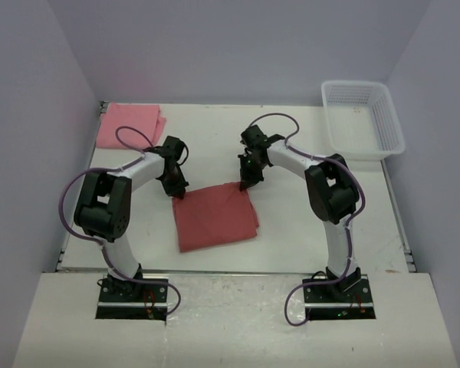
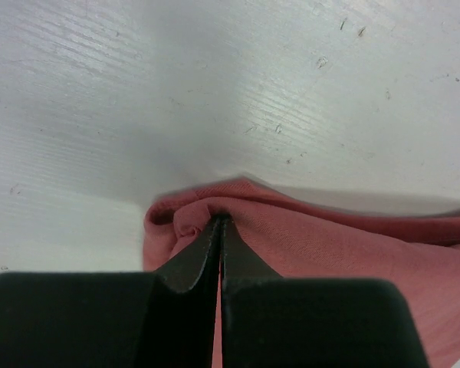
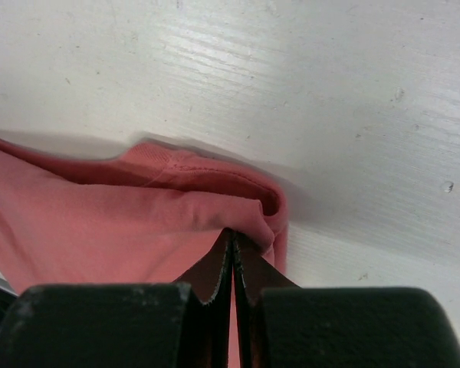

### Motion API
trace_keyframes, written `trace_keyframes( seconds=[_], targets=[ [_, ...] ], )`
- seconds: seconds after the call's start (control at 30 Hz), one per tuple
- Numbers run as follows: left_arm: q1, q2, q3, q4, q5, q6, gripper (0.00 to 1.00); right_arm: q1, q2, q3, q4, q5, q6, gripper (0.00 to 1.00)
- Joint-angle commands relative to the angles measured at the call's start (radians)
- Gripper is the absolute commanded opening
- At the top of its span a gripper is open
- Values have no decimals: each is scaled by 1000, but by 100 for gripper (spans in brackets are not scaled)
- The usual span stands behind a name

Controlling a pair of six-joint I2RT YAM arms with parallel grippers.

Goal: Fold and stack the t-shirts
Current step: Smooth out wrinkles on the folded tshirt

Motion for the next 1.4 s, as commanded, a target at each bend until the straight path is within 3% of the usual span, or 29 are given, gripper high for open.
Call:
trace_keyframes(
  seconds=[0.0, 0.57, 1.13, 1.37],
  targets=[
    [21, 30, -47, 38, -4, 1, 0, -18, 24, 45, -23, -36, 6, 0],
    [78, 60, -13, 59, 111, 52, 0, -62, 92, 46, -51, -136, 46, 0],
    [114, 57, 51, 28, 71, 90, 0, -128, 32, 82, -195, 260, 55, 0],
    [114, 10, 180, -24, -35, 153, 0, -132, -66, 111, -205, 295, 14, 0]
  ],
)
